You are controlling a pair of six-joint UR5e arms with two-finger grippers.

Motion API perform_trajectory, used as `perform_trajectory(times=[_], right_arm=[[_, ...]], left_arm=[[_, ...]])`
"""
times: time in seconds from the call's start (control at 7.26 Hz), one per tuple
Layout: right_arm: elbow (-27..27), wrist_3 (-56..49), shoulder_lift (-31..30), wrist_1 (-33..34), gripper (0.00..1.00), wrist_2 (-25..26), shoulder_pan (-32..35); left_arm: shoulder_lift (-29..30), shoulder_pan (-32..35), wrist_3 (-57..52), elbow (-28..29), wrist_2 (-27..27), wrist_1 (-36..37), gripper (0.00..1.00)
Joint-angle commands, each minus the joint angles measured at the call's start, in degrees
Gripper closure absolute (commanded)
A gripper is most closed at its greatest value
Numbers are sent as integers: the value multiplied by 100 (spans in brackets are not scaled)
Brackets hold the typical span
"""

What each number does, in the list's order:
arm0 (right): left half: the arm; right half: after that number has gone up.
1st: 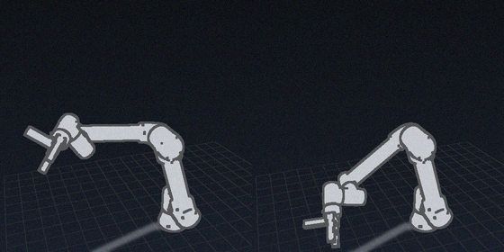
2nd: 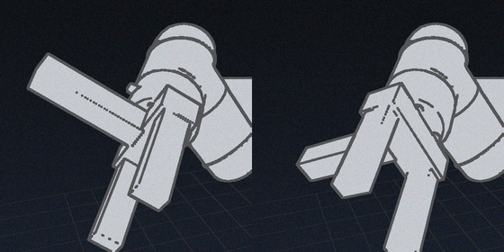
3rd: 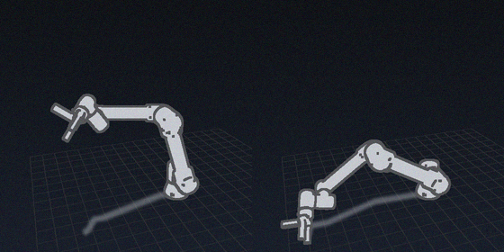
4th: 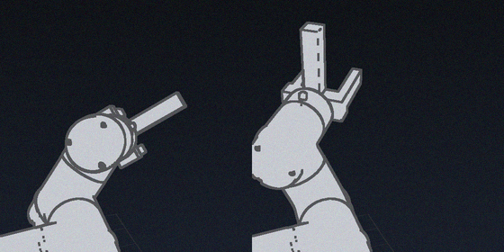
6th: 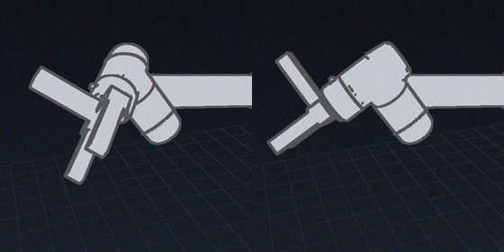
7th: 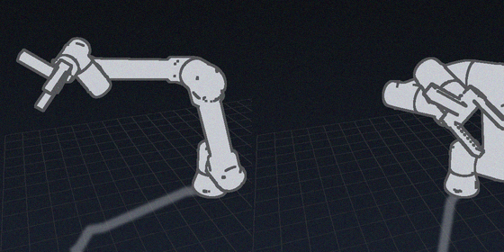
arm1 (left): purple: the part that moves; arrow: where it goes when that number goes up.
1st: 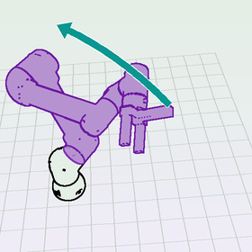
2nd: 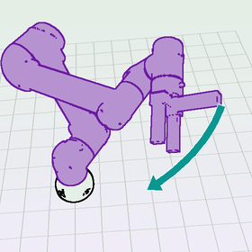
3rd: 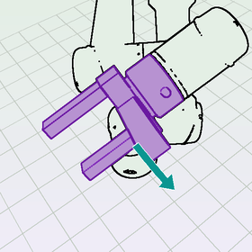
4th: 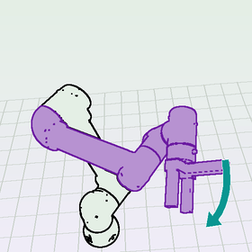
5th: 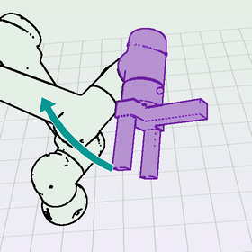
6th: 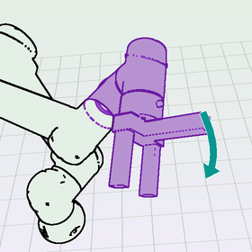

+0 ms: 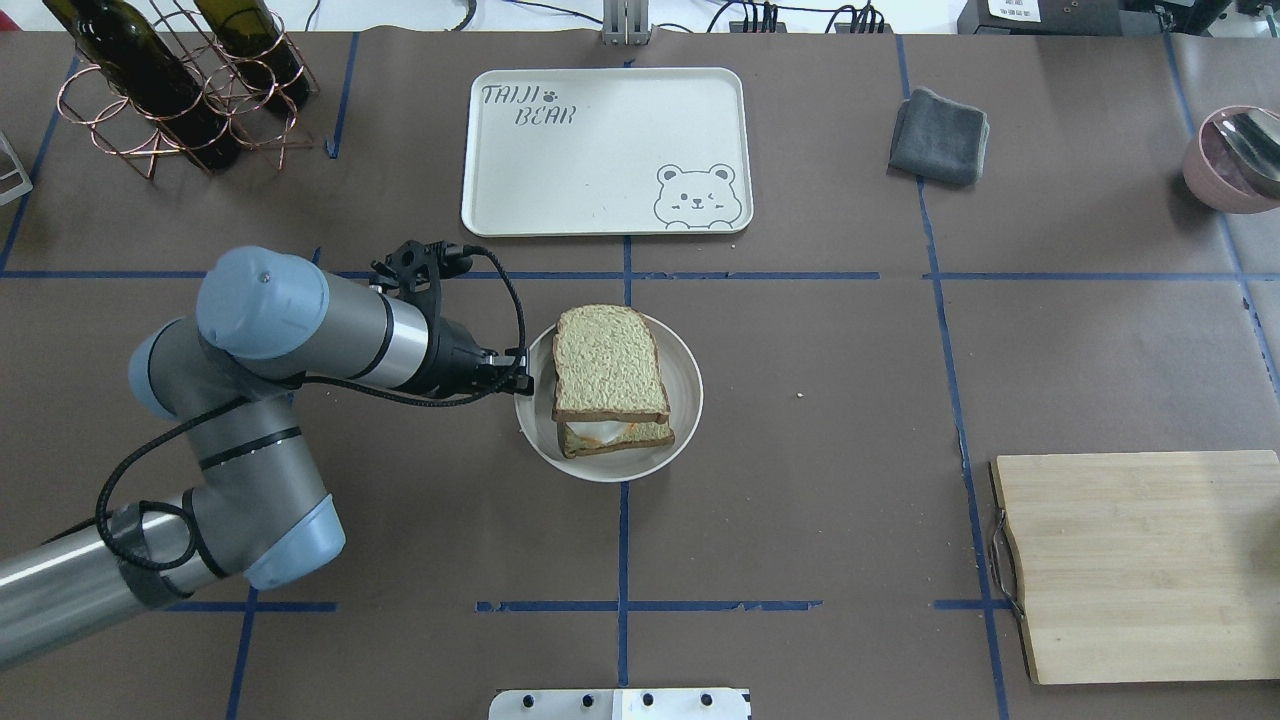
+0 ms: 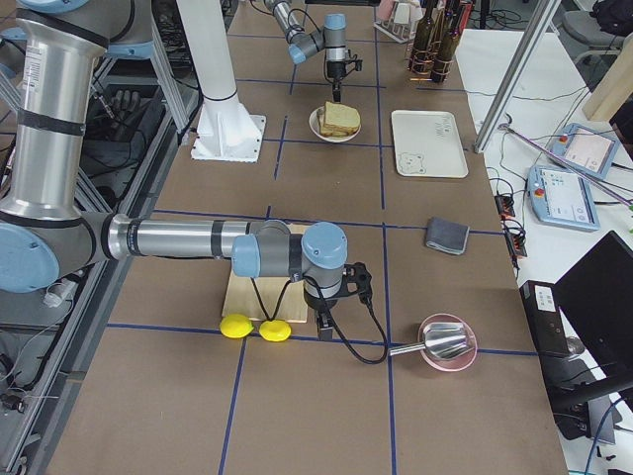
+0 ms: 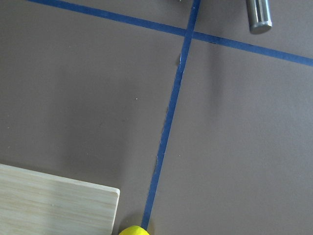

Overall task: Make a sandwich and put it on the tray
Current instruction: 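Slide the plate with the left gripper farther from the robot onto the tray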

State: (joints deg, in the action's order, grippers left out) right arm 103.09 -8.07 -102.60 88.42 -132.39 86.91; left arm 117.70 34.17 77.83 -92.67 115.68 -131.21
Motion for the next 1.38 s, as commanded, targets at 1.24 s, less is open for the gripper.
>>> perform_trajectory(times=[1.24], right_arm=[[-26,-10,3,35,0,90,212]], left_arm=[[3523,1452,-637,6143,43,-1421,100]])
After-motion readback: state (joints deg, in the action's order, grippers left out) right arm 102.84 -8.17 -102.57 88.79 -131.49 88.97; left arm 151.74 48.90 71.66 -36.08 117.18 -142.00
